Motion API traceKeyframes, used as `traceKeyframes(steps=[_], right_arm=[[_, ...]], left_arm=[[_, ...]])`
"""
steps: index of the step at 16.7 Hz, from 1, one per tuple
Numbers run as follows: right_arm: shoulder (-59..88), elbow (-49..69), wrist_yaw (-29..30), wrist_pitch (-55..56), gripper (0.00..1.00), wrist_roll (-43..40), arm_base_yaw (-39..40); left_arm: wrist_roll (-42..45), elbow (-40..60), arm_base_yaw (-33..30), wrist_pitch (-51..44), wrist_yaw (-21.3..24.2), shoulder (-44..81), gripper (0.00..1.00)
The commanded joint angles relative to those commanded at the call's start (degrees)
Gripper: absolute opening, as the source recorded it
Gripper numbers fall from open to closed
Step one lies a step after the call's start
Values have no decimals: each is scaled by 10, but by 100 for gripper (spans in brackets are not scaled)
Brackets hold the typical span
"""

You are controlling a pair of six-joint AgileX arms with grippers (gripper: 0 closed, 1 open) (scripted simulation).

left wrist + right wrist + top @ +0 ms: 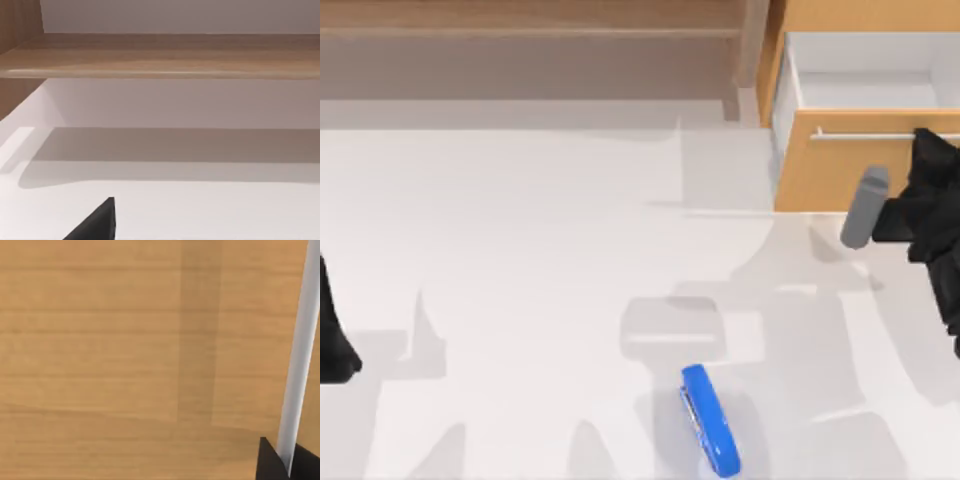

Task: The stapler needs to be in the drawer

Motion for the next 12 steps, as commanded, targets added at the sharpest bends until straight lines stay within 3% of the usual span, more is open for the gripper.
traceKeyframes(steps=[6, 12], right_arm=[[-2, -7, 1, 8, 0, -1, 2], [-29, -110, 32, 80, 0, -2, 32]], left_arm=[[0, 0, 0, 0, 0, 0, 100], [0, 0, 0, 0, 0, 0, 100]])
